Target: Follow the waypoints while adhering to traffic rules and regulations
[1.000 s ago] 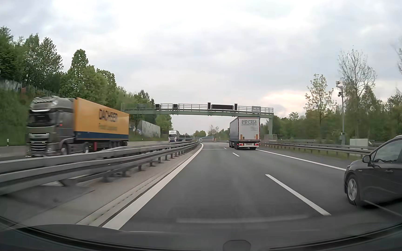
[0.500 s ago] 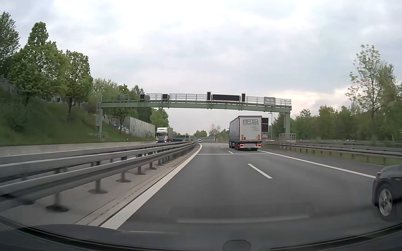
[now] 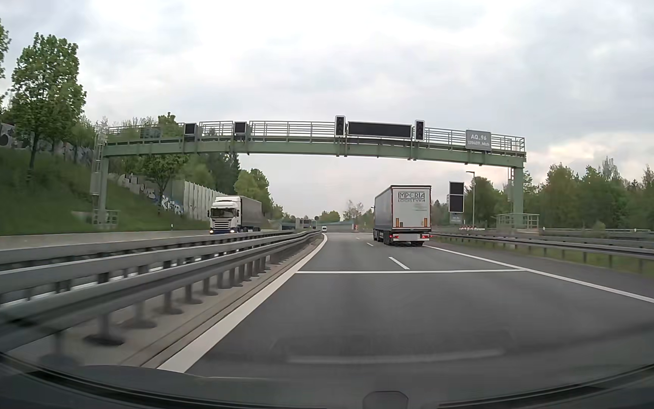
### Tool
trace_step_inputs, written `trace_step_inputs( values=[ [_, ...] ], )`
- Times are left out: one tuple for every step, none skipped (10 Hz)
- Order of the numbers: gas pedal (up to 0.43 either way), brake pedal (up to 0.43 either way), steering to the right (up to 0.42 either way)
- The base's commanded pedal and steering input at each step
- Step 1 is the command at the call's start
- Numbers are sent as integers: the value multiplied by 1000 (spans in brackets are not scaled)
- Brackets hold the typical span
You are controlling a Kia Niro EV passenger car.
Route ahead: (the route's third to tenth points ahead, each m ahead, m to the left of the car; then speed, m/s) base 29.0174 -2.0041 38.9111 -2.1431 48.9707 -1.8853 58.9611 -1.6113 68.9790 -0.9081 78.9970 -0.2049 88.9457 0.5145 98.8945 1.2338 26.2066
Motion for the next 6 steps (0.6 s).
trace_step_inputs(
  values=[
    [228, 0, -6],
    [228, 0, -6],
    [228, 0, -6],
    [228, 0, -6],
    [228, 0, -6],
    [209, 0, -6]
  ],
)
